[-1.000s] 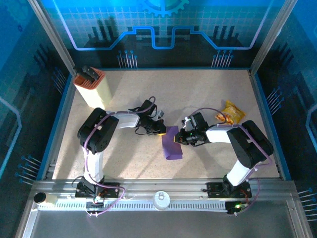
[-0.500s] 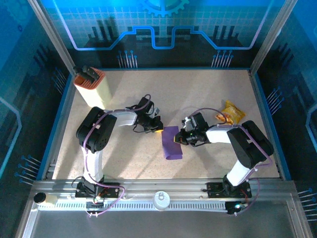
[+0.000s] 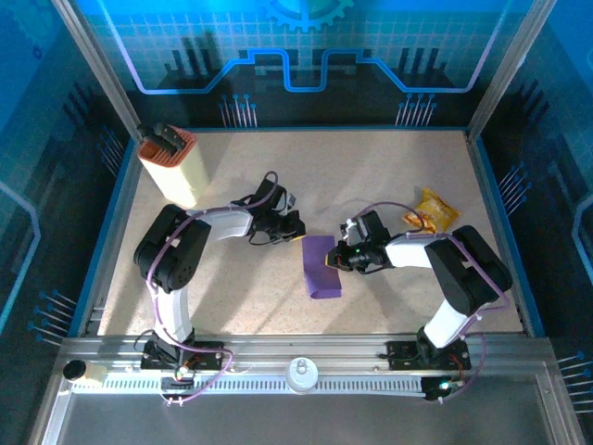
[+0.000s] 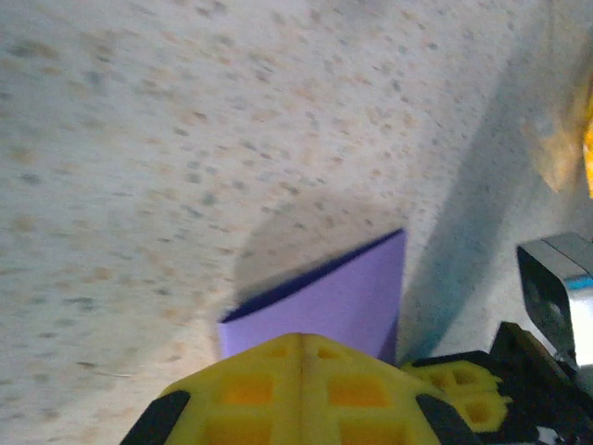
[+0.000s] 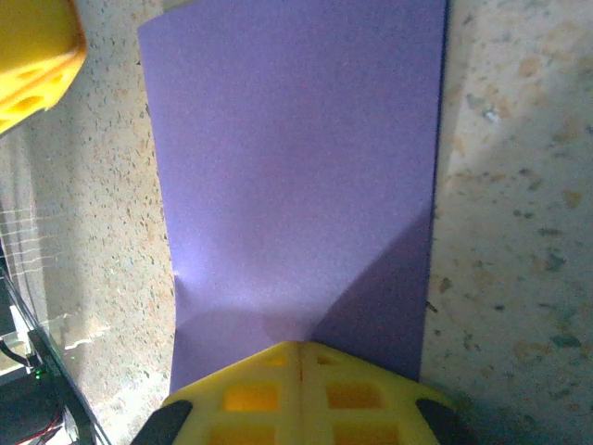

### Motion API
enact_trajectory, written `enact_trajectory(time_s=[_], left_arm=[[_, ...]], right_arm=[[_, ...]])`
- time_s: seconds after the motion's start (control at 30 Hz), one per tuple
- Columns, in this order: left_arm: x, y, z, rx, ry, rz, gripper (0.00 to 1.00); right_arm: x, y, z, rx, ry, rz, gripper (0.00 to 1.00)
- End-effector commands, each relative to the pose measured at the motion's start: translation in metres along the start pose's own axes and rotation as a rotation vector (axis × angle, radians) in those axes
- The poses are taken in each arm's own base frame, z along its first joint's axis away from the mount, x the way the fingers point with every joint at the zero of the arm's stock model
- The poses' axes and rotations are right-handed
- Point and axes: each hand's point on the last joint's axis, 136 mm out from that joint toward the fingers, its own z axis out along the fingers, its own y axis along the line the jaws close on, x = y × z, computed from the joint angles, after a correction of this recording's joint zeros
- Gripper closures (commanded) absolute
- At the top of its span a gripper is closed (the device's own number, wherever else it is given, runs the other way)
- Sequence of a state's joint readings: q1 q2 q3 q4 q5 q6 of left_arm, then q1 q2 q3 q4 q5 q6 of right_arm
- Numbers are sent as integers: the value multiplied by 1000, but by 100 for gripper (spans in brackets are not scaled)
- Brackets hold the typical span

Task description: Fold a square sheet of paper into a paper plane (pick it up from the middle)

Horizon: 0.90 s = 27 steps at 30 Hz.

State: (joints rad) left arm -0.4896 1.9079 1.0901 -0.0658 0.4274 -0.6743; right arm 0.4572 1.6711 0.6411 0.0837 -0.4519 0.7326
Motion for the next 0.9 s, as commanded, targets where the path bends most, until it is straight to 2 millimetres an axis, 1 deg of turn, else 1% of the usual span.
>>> enact_trajectory(time_s=[0.0,0.17,0.27,0.37,0.47,0.57,0.63,0.77,0.87], left_arm=[[10,-18,5,48,47,64,100],[13,2,20,3,69,50,100],[7,18,24,-25,56,17,100],[-4,37,22,-52,27,-36,100],[-14,49,17,-85,-7,-64,100],[-24,52,13,-100,-32,-71,100],[-27,50,11,-102,-35,-72,100],[-26,37,1,-78,-40,-72,100],[-23,26,-15,-59,-64,-63,100]], right_arm=[[45,-63,0,241,117,126,95],[45,-63,1,238,115,129,95],[46,-64,1,243,116,128,95],[48,-66,1,246,119,131,95],[50,-67,1,244,121,135,95],[50,-67,2,241,121,139,95],[50,-68,3,242,121,142,95],[51,-67,3,237,116,146,95],[51,-65,3,233,116,146,95]])
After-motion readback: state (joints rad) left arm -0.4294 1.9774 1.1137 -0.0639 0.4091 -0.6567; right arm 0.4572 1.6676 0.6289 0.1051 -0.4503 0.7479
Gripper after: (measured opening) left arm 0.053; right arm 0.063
